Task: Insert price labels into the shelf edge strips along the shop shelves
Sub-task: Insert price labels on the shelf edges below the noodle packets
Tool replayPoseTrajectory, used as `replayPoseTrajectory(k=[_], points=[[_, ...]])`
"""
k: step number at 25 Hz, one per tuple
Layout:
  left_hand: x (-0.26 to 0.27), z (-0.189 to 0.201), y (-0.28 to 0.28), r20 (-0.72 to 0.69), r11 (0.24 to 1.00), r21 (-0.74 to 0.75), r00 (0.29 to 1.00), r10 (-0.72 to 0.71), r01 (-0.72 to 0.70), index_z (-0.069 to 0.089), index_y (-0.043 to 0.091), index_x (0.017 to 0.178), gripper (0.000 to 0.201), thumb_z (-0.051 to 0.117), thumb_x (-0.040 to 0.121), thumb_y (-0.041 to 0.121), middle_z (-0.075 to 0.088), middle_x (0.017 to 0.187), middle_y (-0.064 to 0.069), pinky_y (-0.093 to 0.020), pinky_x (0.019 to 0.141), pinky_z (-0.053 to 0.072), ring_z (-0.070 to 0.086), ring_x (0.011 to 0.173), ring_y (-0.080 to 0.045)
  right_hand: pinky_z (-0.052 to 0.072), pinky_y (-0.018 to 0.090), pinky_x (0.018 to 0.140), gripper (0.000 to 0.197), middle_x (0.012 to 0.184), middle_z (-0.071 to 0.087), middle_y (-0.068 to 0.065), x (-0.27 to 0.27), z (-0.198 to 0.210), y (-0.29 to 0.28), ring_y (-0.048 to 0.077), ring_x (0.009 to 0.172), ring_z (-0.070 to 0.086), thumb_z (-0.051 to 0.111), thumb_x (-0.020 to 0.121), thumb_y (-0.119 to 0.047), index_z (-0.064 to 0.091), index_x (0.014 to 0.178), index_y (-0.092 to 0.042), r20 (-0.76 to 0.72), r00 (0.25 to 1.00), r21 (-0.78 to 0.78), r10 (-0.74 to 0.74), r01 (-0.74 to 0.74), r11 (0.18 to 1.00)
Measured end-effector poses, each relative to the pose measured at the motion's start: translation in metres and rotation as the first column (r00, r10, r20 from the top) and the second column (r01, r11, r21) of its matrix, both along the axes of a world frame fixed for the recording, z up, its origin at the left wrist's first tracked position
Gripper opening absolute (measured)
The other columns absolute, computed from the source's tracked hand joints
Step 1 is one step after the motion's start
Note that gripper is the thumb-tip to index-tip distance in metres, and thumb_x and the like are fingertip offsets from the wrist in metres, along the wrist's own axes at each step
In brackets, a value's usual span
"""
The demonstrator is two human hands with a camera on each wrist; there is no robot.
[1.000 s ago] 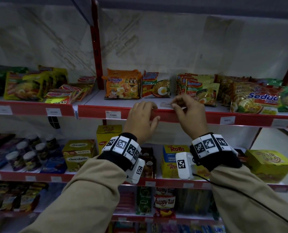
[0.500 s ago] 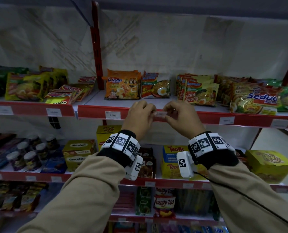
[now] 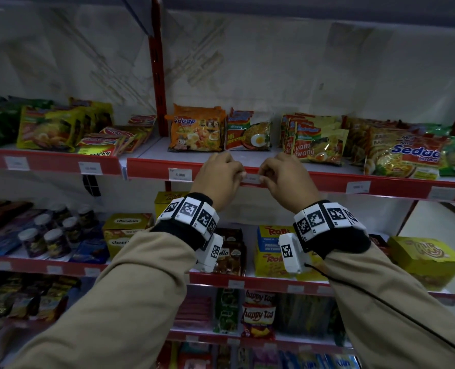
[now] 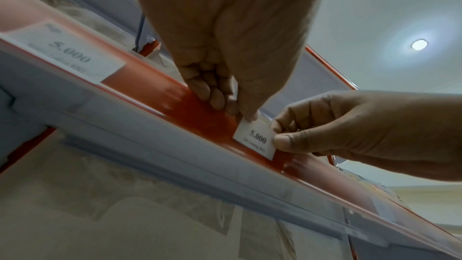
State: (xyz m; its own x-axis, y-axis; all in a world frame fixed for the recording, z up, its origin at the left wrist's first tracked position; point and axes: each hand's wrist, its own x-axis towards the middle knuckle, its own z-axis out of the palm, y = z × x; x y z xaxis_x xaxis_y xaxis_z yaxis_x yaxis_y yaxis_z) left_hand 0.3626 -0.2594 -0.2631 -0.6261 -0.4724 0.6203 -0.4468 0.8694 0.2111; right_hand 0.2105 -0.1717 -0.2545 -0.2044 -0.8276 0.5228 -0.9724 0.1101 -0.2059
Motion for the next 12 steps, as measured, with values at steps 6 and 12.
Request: replayPoseTrajectory(k=[6,12], points=[[0.002,0.008,0.001,0.072,0.998,0.062,0.997,0.028,-0.033,0.064,0.010,0.105,0.019,0.050,0.096,0.019,0.054,0.102,-0.010,-0.038,0.083,0.040,0.045,0.102,-0.027,0.043,0.045,0.085,0.009,0.097,0.055,0.004,0.001,0.000,0.001,0.028,0.100,0.046,0.064,0.088,-0.023,0.065,0.096,-0.019,0.005,1.000,-0.013,0.003,-0.003,1.000],[0.003,0.016,-0.002,0.163,0.995,0.094,0.986,0.019,-0.035,0.067,0.012,0.108,0.023,0.048,0.098,0.022,0.053,0.106,-0.010,-0.033,0.082,0.036,0.045,0.105,-0.028,0.044,0.044,0.084,0.007,0.095,0.052,0.002,0.003,0.000,0.001,0.027,0.100,0.046,0.064,0.088,-0.022,0.066,0.095,-0.020,-0.001,1.000,-0.017,-0.023,0.023,1.000]])
